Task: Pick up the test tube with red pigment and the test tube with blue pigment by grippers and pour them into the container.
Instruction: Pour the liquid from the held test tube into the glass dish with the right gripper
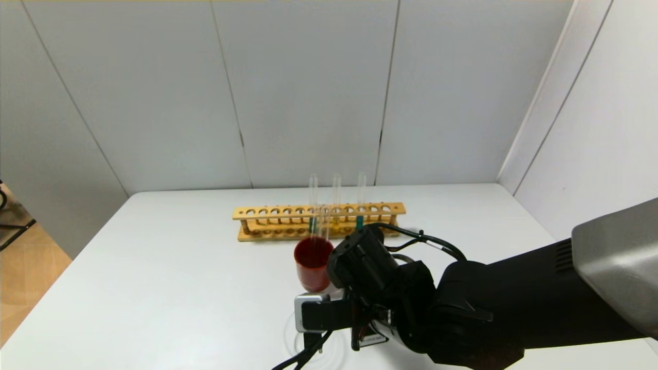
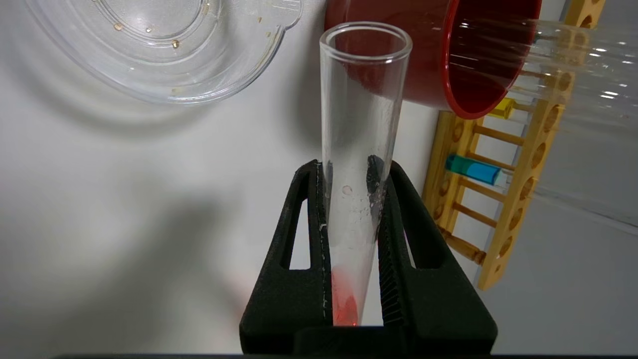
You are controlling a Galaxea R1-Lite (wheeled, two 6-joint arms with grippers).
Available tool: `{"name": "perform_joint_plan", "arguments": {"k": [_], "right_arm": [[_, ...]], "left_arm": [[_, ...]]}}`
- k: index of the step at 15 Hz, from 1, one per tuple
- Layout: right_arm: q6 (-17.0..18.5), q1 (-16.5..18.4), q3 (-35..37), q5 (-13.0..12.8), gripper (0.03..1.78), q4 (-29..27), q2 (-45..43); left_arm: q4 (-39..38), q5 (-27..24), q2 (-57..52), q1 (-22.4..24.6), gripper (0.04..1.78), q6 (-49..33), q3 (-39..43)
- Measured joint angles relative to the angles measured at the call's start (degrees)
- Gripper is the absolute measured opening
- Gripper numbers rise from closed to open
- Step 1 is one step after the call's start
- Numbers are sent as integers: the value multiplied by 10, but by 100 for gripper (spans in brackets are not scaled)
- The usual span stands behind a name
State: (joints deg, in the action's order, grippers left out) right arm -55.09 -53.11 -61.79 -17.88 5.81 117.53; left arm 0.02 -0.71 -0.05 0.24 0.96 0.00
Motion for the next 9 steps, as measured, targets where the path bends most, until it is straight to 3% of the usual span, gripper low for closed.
{"name": "perform_joint_plan", "arguments": {"k": [2,5,9], "right_arm": [[-8,-2,-10,-4,35,-20,4],[-34,-4,-15,-32,35,-27,9],[-49,-7,-28,-37,35,-43,14]], "left_arm": [[0,0,0,0,175,0,0],[0,0,0,0,175,0,0],[0,0,0,0,175,0,0]]}}
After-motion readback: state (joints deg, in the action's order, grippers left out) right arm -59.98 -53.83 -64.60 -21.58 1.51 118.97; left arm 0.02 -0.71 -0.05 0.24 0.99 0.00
